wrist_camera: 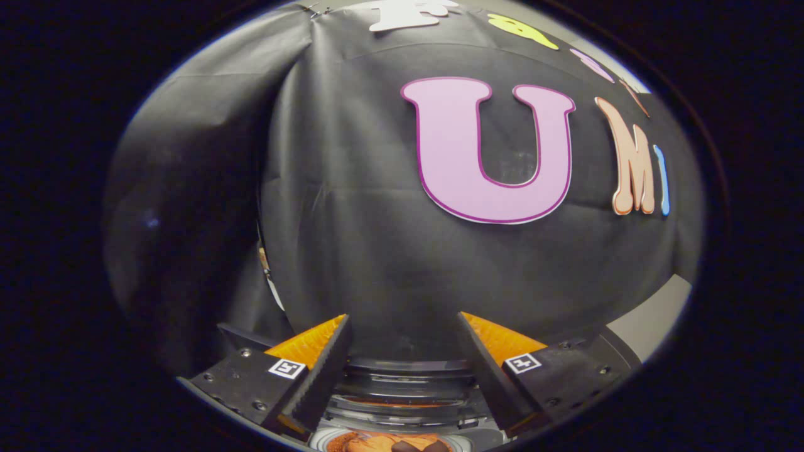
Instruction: Put the clothes into the washing machine and then close the washing machine lid.
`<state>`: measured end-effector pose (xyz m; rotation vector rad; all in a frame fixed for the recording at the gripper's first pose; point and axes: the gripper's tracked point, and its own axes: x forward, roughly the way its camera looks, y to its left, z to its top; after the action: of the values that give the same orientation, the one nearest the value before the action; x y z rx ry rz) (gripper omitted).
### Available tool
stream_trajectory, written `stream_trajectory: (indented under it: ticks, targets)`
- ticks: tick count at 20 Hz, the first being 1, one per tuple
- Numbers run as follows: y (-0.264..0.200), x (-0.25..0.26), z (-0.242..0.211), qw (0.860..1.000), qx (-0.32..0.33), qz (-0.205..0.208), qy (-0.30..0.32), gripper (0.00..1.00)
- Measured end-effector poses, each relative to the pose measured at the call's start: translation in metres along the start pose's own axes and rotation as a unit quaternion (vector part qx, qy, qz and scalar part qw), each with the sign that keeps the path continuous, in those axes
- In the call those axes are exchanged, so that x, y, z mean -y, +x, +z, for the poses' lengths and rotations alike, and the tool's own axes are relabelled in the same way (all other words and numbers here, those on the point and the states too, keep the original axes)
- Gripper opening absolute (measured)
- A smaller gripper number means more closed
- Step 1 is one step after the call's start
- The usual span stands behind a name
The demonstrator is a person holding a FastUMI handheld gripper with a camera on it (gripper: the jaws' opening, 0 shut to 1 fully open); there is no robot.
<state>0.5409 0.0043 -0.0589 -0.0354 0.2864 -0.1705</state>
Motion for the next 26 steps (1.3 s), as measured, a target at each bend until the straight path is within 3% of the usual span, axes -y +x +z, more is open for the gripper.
stream_trajectory:
  ticks: [5,26]
  targets:
    - [0.006,0.004,-0.009,0.999,-0.024,0.006,0.039,1.0]
    - [-0.037,-0.001,-0.006,1.0,-0.013,0.009,-0.005,0.98]
